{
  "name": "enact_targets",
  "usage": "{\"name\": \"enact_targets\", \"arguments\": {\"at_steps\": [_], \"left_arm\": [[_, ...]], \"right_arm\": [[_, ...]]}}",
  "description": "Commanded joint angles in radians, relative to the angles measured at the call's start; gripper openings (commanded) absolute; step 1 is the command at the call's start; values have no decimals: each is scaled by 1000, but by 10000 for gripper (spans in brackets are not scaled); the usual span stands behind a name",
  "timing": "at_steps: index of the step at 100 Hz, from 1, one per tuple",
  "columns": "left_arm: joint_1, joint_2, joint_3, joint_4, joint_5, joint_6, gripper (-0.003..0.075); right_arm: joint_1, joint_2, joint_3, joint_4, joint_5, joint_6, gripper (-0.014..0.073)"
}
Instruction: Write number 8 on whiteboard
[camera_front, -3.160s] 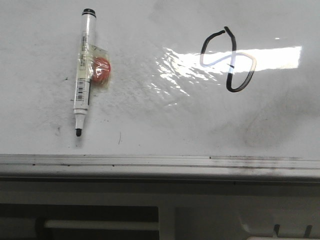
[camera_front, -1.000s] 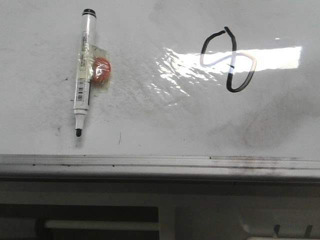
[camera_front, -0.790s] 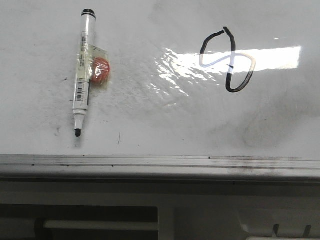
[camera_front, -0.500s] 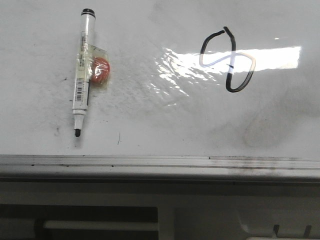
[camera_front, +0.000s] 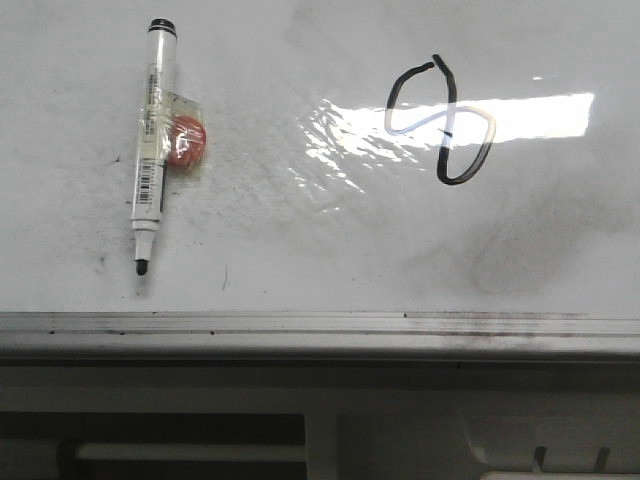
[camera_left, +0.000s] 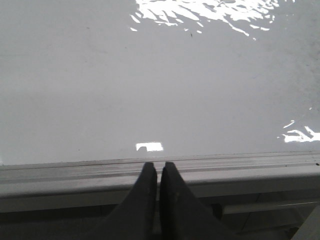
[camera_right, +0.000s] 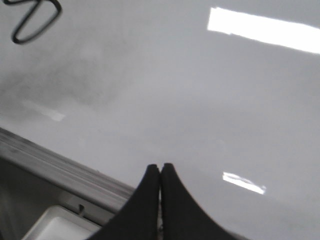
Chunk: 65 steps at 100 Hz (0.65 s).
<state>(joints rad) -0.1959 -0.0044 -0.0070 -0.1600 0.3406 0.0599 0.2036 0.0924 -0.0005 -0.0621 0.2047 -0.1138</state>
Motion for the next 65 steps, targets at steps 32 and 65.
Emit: {"name": "enact_targets", "arguments": {"at_steps": [32,65], "left_arm": [[3,-27,39,-13,-36,-9,-20],[3,-27,39,-13,-36,-9,-20]], "right_arm": [[-192,-124,24,-93,92,26,-63],[-192,-124,24,-93,90,26,-63]]}}
